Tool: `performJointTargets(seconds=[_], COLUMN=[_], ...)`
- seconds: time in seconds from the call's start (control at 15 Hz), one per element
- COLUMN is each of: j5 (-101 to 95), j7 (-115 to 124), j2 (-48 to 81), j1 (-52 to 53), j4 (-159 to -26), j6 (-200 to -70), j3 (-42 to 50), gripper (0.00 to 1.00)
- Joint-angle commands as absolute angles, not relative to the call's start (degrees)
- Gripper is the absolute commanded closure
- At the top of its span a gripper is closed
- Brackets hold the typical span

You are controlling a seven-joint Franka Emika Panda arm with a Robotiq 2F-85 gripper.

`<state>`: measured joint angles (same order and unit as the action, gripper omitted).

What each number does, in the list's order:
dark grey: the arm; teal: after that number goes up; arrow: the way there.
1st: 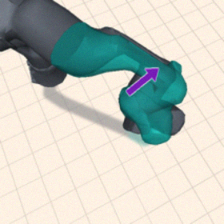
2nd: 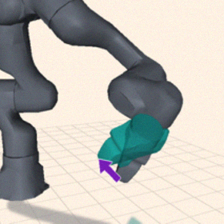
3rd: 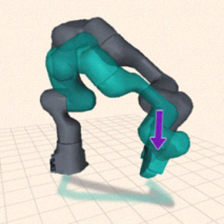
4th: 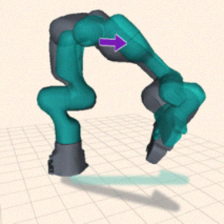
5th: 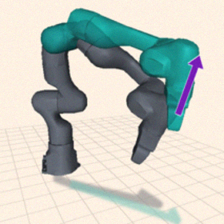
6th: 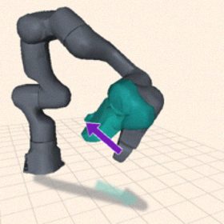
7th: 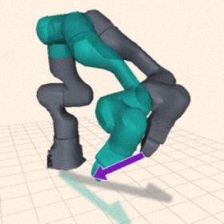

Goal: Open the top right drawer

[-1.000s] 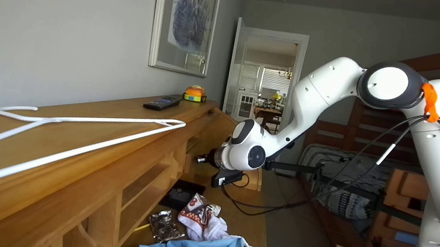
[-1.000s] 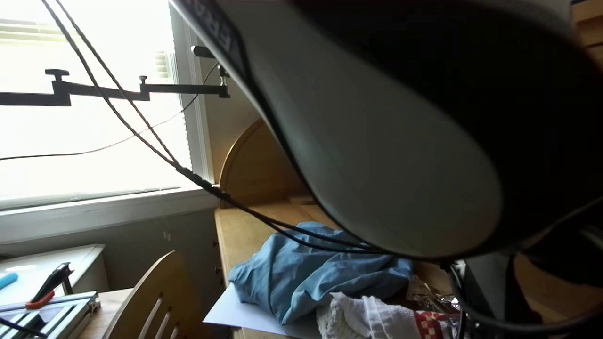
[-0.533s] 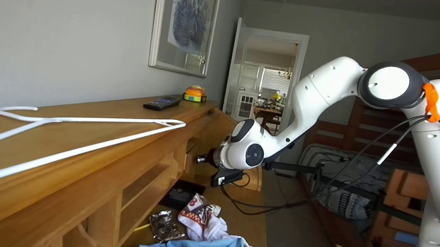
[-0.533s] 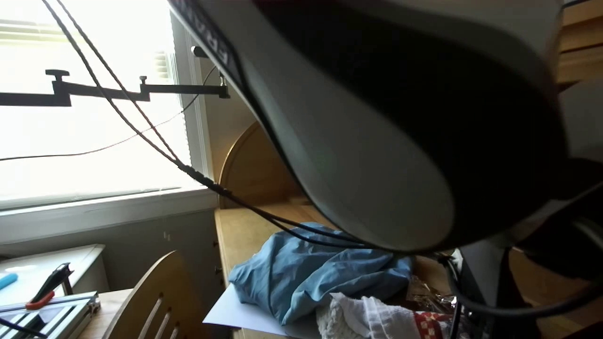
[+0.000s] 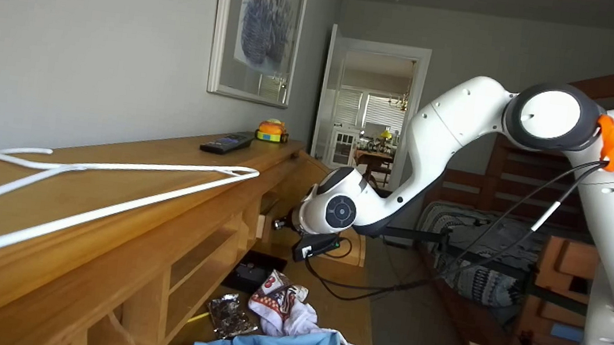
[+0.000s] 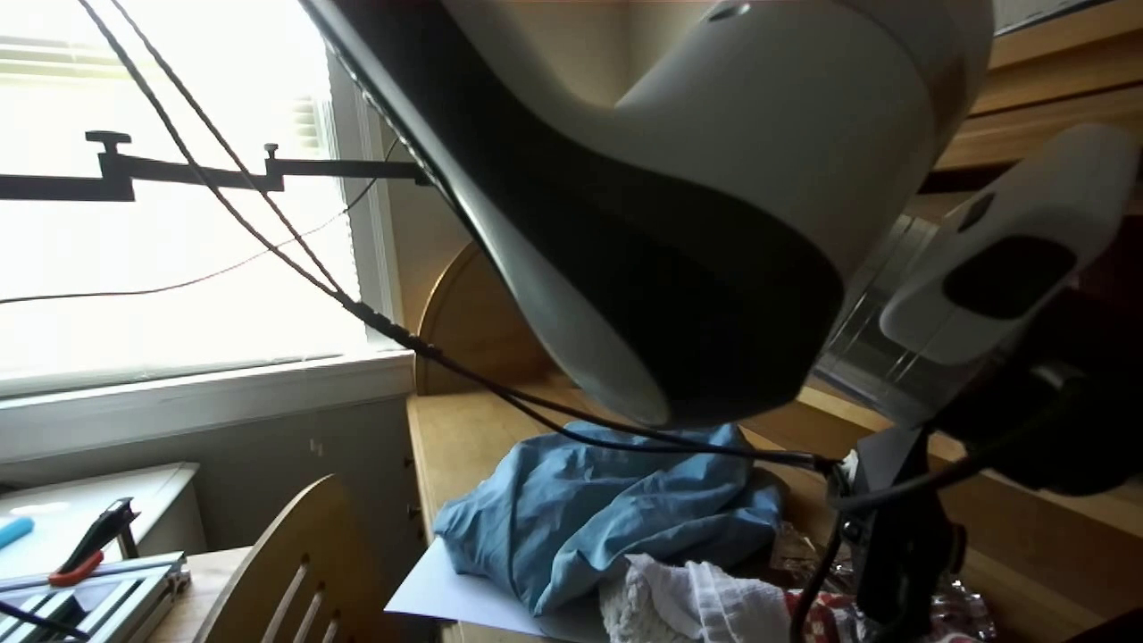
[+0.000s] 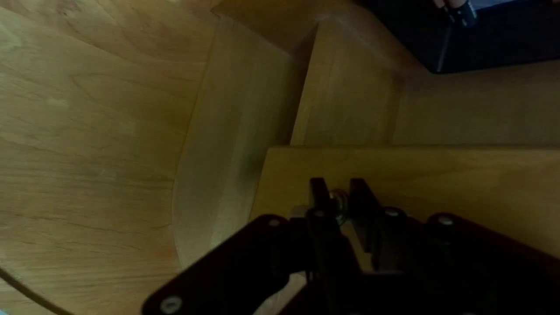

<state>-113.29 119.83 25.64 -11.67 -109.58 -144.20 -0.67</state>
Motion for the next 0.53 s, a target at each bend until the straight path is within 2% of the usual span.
performJointTargets(seconds=[0.0, 0.47], j5=[-108.7, -107.4], j7=[115.4, 113.7], j2=[23.3, 20.9], j1=[-10.5, -10.1], j4=[-112.6, -115.6], j6=[-141.4, -141.3], j3=[0.3, 0.4], gripper=[0.95, 0.95])
